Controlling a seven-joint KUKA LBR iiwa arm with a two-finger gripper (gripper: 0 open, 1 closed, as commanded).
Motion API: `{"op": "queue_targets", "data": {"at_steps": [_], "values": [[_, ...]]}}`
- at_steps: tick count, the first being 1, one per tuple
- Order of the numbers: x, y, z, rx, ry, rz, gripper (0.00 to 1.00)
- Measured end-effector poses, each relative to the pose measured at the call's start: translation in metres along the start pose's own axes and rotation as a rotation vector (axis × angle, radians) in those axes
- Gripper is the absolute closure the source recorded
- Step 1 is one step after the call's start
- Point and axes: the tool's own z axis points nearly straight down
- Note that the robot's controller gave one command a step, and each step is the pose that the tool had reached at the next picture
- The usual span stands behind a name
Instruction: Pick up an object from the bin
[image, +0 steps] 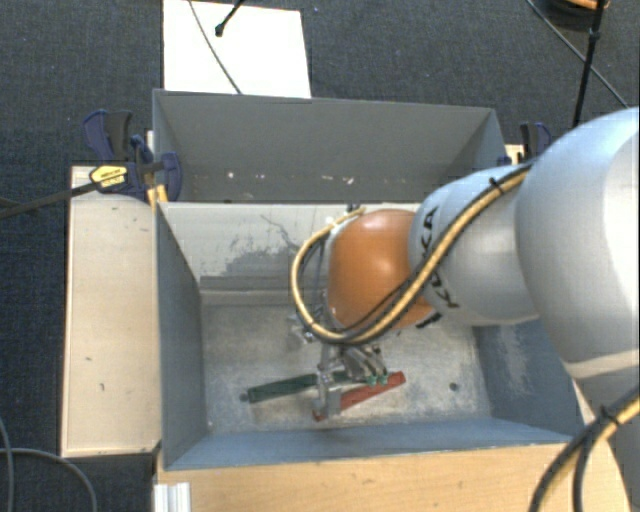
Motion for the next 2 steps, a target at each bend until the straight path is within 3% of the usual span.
{"op": "queue_targets", "data": {"at_steps": [1,2], "values": [[0.024,-0.018,-0.033,0.0,-0.004,0.171,0.0],[0.038,-0.041,-0.034,0.0,0.0,0.11,0.0]]}}
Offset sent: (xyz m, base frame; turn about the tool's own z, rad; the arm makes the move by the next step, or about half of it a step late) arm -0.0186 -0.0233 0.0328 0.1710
